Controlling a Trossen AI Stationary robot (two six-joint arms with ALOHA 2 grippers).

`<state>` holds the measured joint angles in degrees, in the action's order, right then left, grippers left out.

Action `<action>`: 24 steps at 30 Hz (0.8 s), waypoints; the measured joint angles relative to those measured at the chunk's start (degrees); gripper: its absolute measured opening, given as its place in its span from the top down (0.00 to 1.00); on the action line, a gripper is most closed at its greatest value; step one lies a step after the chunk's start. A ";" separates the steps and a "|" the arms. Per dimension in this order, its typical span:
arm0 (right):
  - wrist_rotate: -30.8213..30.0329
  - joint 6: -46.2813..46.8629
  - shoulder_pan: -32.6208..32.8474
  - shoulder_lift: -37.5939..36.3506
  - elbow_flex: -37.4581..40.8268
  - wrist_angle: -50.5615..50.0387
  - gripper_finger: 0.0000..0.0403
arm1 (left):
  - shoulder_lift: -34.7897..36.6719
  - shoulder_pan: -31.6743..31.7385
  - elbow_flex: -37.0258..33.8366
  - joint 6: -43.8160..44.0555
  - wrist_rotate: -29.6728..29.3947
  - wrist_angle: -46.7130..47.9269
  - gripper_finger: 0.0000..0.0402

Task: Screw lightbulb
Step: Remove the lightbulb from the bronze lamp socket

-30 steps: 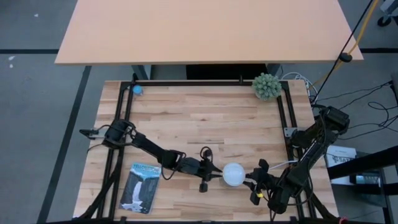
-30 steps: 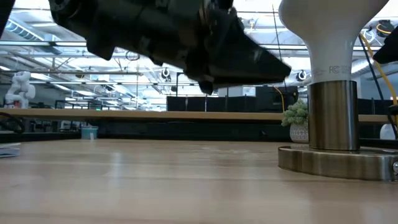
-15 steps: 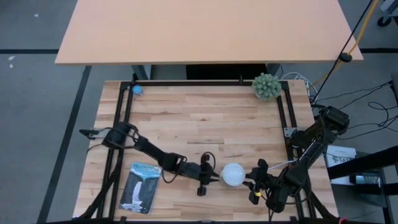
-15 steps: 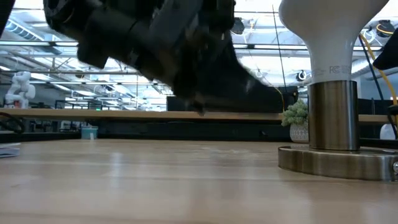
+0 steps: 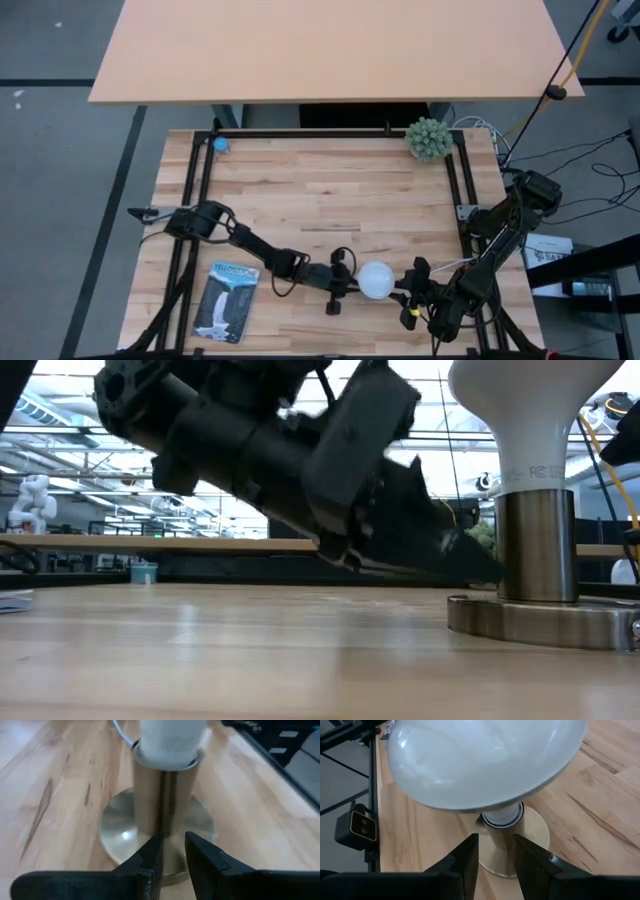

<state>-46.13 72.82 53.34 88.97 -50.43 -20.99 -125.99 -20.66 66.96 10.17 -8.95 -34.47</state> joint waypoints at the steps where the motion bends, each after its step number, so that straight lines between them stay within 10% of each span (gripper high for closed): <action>1: -0.02 0.00 0.00 0.00 0.00 -0.13 0.72 | -0.42 0.20 0.00 0.13 -0.03 -0.10 0.79; 16: -0.21 -2.05 -0.09 0.54 -0.02 2.56 0.73 | -4.03 1.53 0.15 3.06 0.67 -4.23 0.79; 24: 1.22 -15.06 -1.92 6.91 0.00 8.80 0.98 | -4.12 1.63 0.11 3.07 0.61 -4.33 0.79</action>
<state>-44.91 57.75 51.42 95.88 -50.43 -12.19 -130.10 -19.03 67.07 13.23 -8.34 -38.80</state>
